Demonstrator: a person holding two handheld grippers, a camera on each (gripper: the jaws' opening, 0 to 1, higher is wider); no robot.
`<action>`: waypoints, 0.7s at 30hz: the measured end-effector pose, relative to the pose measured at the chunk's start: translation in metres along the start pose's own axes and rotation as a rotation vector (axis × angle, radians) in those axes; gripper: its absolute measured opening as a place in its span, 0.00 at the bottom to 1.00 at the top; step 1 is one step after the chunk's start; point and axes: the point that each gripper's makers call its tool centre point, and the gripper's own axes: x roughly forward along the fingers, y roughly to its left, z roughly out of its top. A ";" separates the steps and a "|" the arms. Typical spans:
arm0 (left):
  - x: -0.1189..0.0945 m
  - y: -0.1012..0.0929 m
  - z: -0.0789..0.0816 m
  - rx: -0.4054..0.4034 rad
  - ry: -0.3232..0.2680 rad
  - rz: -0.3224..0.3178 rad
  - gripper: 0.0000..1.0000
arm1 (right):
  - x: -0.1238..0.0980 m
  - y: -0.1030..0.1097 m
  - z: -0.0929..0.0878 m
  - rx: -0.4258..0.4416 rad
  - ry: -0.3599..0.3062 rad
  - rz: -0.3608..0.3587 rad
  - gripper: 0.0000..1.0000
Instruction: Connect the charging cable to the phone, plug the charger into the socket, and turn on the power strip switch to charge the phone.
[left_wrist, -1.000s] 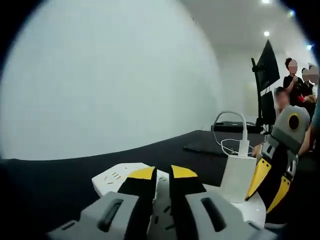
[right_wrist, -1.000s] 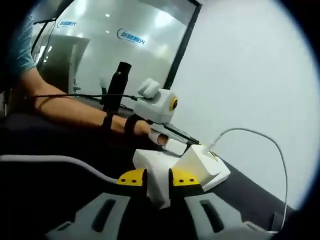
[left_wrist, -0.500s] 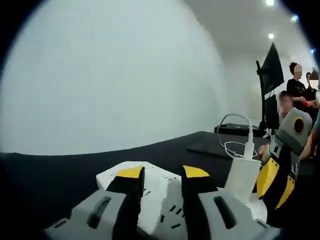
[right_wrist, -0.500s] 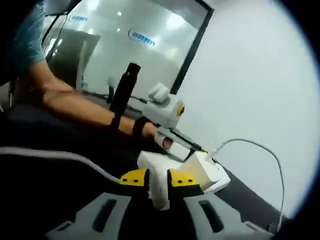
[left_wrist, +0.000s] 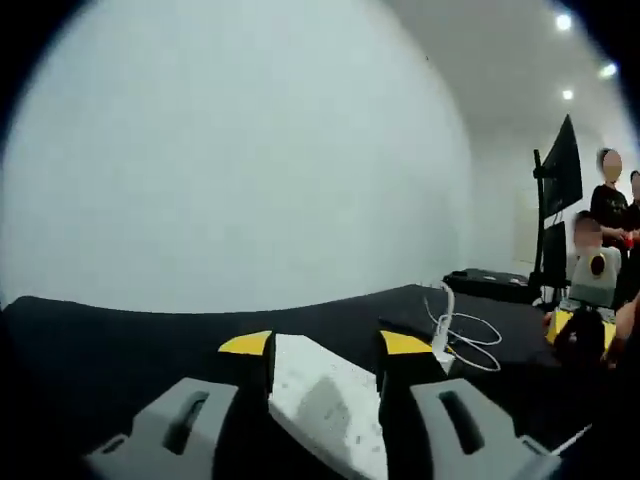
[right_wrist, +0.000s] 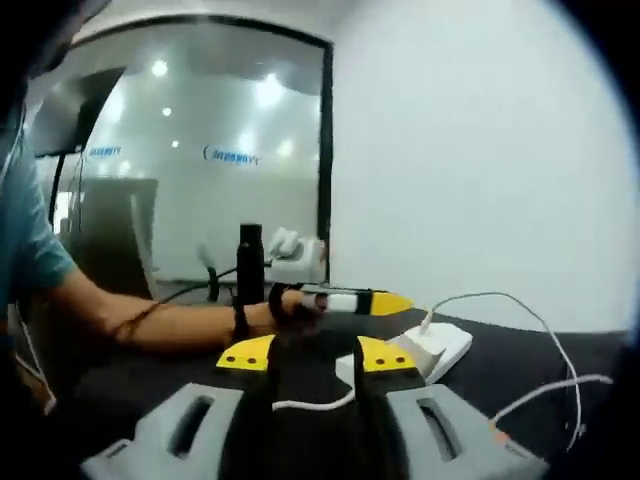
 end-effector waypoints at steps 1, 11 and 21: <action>-0.010 -0.008 0.000 0.016 0.008 -0.005 0.47 | -0.008 0.003 0.002 0.026 -0.007 -0.014 0.35; -0.121 -0.147 0.037 -0.006 -0.128 -0.039 0.95 | -0.136 0.027 0.044 0.188 -0.173 -0.114 0.67; -0.160 -0.258 0.024 0.048 -0.147 -0.079 0.96 | -0.236 0.048 0.051 0.181 -0.144 -0.186 0.93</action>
